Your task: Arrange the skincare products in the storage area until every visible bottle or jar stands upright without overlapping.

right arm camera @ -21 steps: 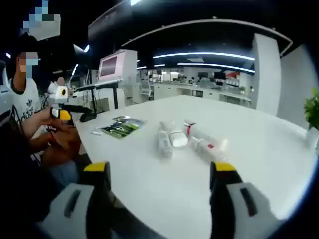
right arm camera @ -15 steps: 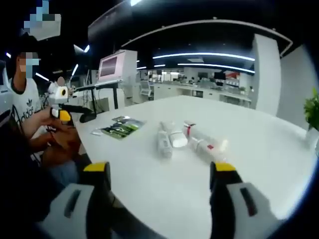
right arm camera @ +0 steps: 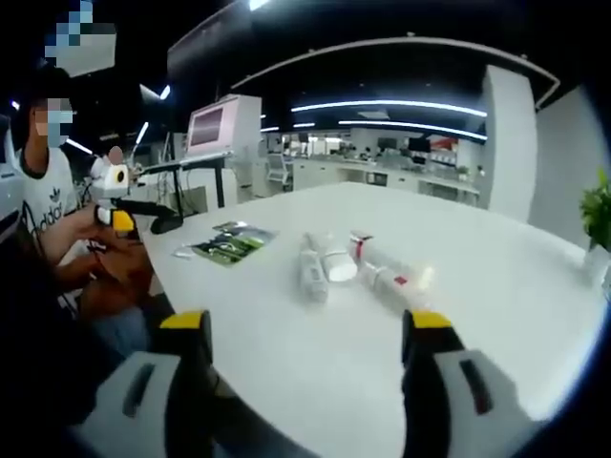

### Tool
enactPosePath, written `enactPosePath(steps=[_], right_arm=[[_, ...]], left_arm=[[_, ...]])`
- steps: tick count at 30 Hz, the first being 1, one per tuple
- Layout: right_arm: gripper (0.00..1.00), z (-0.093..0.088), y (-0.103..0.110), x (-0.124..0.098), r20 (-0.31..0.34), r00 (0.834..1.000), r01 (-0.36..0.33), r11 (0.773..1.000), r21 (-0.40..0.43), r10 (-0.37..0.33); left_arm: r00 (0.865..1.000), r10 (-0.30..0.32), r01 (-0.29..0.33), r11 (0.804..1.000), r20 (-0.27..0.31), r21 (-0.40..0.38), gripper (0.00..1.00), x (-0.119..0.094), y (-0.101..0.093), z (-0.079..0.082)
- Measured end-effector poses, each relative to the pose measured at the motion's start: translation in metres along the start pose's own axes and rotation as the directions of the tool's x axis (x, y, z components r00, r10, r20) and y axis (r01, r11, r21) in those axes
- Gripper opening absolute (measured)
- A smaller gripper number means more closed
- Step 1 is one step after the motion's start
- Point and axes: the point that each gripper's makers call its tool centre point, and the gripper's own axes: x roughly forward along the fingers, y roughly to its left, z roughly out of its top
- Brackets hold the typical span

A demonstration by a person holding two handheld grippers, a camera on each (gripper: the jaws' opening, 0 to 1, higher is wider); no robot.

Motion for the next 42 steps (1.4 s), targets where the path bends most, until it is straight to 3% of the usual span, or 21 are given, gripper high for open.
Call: enactPosePath(steps=[14,18,22,30,34,42], right_arm=[[0.81,-0.003,0.002,0.001,-0.021,1.000,-0.002,1.000,-0.012,0.002],[0.81,0.001,0.004,-0.001,-0.026,1.000,-0.008,0.999,-0.032,0.007],[0.80,0.013,-0.007,-0.004,-0.039,0.999,0.024,0.998,-0.056,-0.026],[0.76,0.034,-0.036,-0.007,-0.117,0.989,0.066,0.980,-0.189,-0.089],[0.77,0.046,-0.038,-0.002,-0.125,0.989,0.047,0.972,-0.231,-0.078],[0.77,0.042,-0.036,0.004,-0.178,0.982,0.007,0.963,-0.268,-0.057]], left_arm=[[1.000,-0.005,0.005,1.000,-0.002,-0.005,1.00,0.001,0.000,-0.001],[1.000,-0.007,0.007,1.000,0.007,0.000,1.00,0.001,-0.001,0.001],[1.000,-0.010,0.010,1.000,0.006,0.003,1.00,0.003,-0.001,0.000],[1.000,-0.015,0.015,1.000,-0.002,0.003,1.00,0.006,-0.001,-0.005],[1.000,-0.018,0.018,1.000,0.000,0.001,1.00,0.006,-0.002,-0.006],[1.000,-0.023,0.023,1.000,0.012,-0.005,1.00,0.008,-0.006,-0.005]])
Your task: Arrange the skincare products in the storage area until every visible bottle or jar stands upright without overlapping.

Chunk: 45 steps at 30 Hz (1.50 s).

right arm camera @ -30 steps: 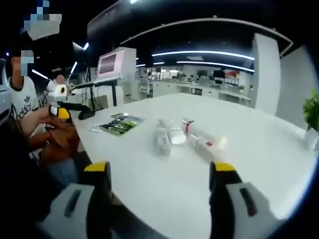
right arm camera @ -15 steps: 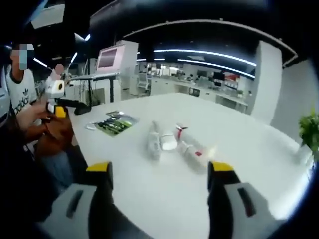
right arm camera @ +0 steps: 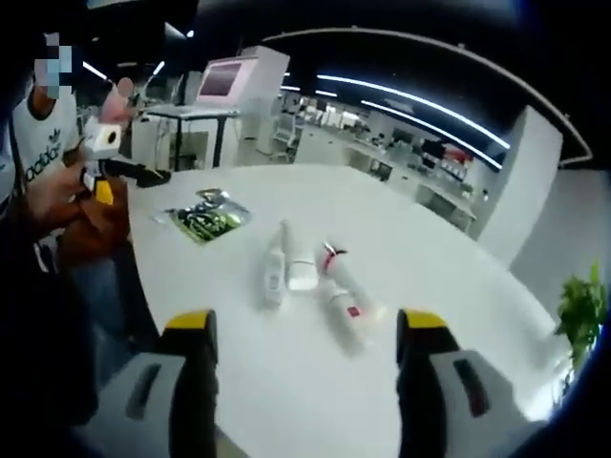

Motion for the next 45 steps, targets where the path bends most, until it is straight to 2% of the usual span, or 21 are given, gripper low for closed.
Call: enactPosePath(steps=[7,11,23,31,42,45], right_arm=[[0.76,0.000,-0.005,0.002,-0.015,1.000,-0.002,1.000,-0.025,0.001],[0.74,0.004,-0.018,0.011,-0.041,0.999,-0.006,0.997,-0.080,0.003],[0.71,0.023,-0.039,0.051,-0.082,0.994,-0.080,0.980,-0.185,0.066],[0.67,0.032,-0.057,0.075,-0.110,0.992,-0.084,0.963,-0.254,0.058],[0.66,0.037,-0.059,0.095,-0.130,0.988,-0.120,0.953,-0.280,0.086],[0.63,0.042,-0.060,0.101,-0.125,0.988,-0.120,0.946,-0.301,0.086]], left_arm=[[1.000,-0.002,0.002,1.000,-0.001,0.003,1.00,0.001,-0.002,0.000],[1.000,-0.005,0.005,1.000,-0.009,0.003,1.00,0.002,-0.004,-0.002],[1.000,-0.006,0.006,1.000,-0.002,-0.001,1.00,0.002,-0.011,-0.003],[1.000,-0.025,0.025,1.000,0.015,-0.008,1.00,0.002,-0.018,-0.002],[1.000,-0.023,0.023,1.000,0.005,-0.010,1.00,0.002,-0.019,-0.005],[1.000,-0.020,0.020,1.000,0.000,-0.012,1.00,0.003,-0.019,-0.007]])
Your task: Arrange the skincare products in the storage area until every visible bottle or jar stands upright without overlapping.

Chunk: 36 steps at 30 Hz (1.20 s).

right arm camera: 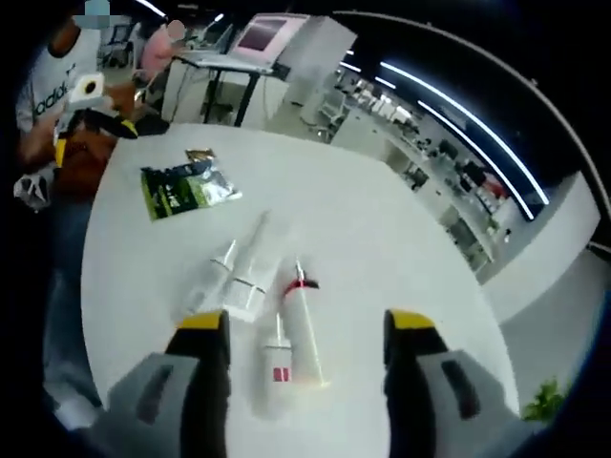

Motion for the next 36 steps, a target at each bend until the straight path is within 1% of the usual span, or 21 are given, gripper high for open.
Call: enactPosePath(steps=[8,10,17,21,25,31,36], right_arm=[[0.61,0.004,-0.004,0.010,-0.003,1.000,-0.004,1.000,-0.014,0.004],[0.61,0.005,-0.005,0.012,0.005,1.000,-0.005,1.000,-0.022,0.005],[0.60,0.002,-0.008,0.024,-0.014,1.000,-0.014,1.000,-0.020,0.014],[0.59,0.003,-0.006,0.032,-0.013,1.000,-0.026,1.000,-0.011,0.026],[0.58,-0.001,-0.005,0.042,-0.029,0.999,-0.042,0.999,-0.009,0.042],[0.57,-0.004,-0.003,0.053,-0.041,0.998,-0.054,0.999,0.000,0.054],[0.55,-0.004,0.001,0.065,-0.046,0.996,-0.076,0.997,-0.001,0.076]], left_arm=[[1.000,0.003,-0.003,1.000,0.004,-0.002,1.00,-0.001,0.000,0.001],[1.000,0.005,-0.005,1.000,0.003,-0.001,1.00,-0.001,0.001,0.001],[1.000,0.007,-0.007,1.000,0.000,-0.002,1.00,-0.001,0.001,0.000],[1.000,0.008,-0.008,1.000,-0.005,-0.006,1.00,0.000,0.002,-0.002],[1.000,0.010,-0.010,1.000,-0.011,-0.007,1.00,0.000,0.002,-0.003],[1.000,0.015,-0.015,1.000,-0.002,-0.010,1.00,-0.002,0.002,-0.001],[1.000,0.019,-0.019,1.000,-0.013,-0.007,1.00,-0.001,0.002,-0.003]])
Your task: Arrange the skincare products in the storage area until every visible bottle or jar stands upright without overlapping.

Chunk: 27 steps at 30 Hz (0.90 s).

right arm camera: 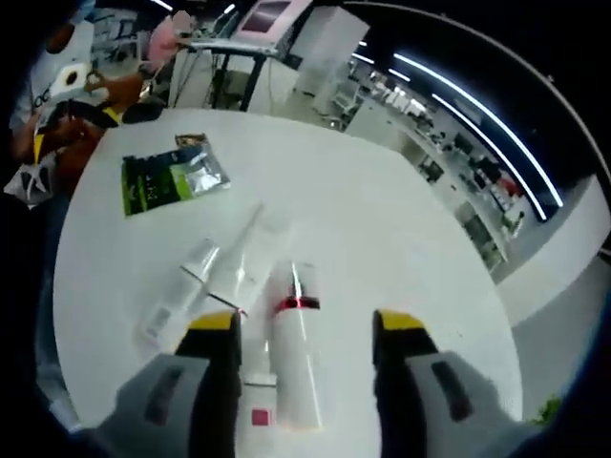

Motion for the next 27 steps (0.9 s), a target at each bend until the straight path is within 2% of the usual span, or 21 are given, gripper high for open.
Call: enactPosePath(steps=[19,27], right_arm=[[0.51,-0.014,0.008,0.027,-0.051,0.997,-0.062,0.998,-0.014,0.061],[0.49,-0.022,0.014,0.027,-0.069,0.994,-0.080,0.997,-0.003,0.080]], left_arm=[[1.000,0.016,-0.016,1.000,-0.007,-0.002,1.00,-0.002,0.004,0.000],[1.000,0.017,-0.017,1.000,-0.010,0.000,1.00,-0.002,0.004,0.001]])
